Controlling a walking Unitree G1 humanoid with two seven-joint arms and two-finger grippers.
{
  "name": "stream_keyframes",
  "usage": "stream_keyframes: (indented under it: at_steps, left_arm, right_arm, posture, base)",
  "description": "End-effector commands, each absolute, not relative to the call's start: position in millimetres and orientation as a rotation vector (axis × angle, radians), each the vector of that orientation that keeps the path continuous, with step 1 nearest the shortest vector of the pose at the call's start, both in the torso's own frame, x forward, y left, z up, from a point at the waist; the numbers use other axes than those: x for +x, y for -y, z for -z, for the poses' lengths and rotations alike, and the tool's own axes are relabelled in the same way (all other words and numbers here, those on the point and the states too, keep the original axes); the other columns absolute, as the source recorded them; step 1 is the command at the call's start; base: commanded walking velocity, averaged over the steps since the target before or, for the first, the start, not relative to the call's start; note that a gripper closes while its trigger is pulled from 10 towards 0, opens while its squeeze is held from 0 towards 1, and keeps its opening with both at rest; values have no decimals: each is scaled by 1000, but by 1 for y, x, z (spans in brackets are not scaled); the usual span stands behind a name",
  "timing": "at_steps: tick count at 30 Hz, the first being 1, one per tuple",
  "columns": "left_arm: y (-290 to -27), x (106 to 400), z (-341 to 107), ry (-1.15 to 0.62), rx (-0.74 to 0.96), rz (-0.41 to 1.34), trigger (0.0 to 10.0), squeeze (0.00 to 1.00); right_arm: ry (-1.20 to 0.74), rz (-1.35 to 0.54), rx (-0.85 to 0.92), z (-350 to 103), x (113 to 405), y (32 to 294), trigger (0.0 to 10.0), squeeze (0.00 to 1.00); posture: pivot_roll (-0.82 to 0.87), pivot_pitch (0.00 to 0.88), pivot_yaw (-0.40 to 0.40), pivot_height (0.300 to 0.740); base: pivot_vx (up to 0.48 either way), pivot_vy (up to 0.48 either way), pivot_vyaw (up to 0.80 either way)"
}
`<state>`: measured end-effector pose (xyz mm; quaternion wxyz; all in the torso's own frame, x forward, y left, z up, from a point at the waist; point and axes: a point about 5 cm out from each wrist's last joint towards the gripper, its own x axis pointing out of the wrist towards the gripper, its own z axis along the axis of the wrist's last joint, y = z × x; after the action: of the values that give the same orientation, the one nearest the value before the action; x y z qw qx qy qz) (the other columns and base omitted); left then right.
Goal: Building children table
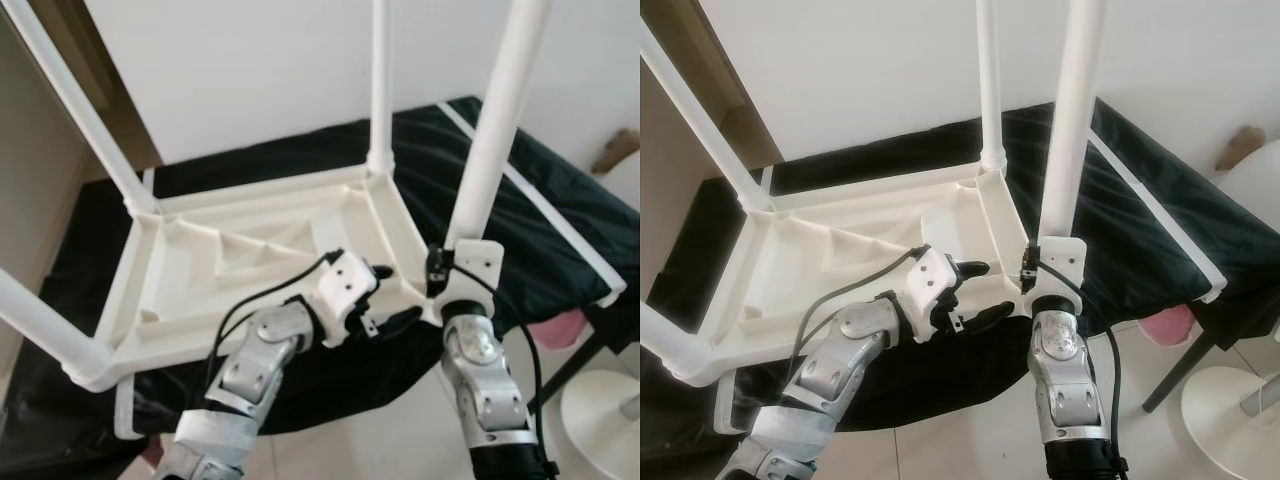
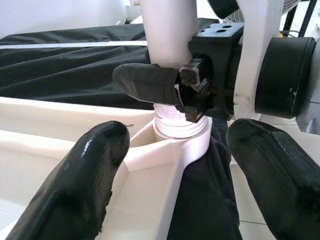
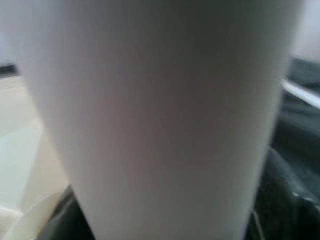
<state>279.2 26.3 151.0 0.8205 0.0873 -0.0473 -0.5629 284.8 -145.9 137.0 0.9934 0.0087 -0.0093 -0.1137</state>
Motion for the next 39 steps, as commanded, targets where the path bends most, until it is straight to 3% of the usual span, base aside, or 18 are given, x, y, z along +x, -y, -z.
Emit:
stream_keyframes:
  at_steps: [1,11,15,16,22,27,32,33,34,35,39]
  left_arm:
    - [-30,283,-153,102,198,1159,10000,0]
    - [-30,281,-153,105,200,1158,10000,0]
    - [-30,280,-152,102,207,1160,10000,0]
    - [-31,280,-152,102,208,1161,10000,0]
    - [-32,280,-153,101,209,1166,10000,0]
    - [-34,272,-153,67,195,1255,10000,0]
    - [-34,269,-153,55,181,1288,10000,0]
    - [-34,268,-154,52,174,1297,10000,0]
    - [-34,267,-154,52,172,1301,10000,0]
    - [-33,267,-154,52,170,1303,10000,0]
    - [-33,266,-154,52,169,1302,10000,0]
  right_arm:
    - [-60,232,73,-122,283,143,10000,1000]
    - [23,91,72,-135,286,152,10000,1000]
    - [50,-63,48,-139,287,159,10000,1000]
    - [56,-112,30,-140,288,161,10000,0]
    - [67,-205,-2,-142,290,166,10000,0]
    - [33,-501,-99,-145,298,173,10000,0]
    - [10,-559,-125,-144,302,174,10000,0]
    - [2,-578,-138,-143,304,175,9608,0]
    - [-3,-592,-149,-142,304,175,2275,0]
    - [-7,-597,-154,-141,305,176,0,0]
    - [-26,-602,-159,-138,303,179,0,0]
  posture:
    - [-106,0,118,740]
    - [-104,0,118,740]
    - [-100,0,116,740]
    - [-99,0,115,740]
    - [-97,0,118,740]
    - [-100,0,123,740]
    - [-102,0,122,740]
    - [-103,0,122,740]
    - [-103,0,122,740]
    - [-102,0,117,740]
    - [-102,0,117,740]
  base:
    - [0,0,0]
    - [0,0,0]
    - [0,0,0]
    - [0,0,0]
    - [0,0,0]
    - [0,0,0]
    - [0,0,0]
    - [0,0,0]
    - [0,0,0]
    - [0,0,0]
    - [0,0,0]
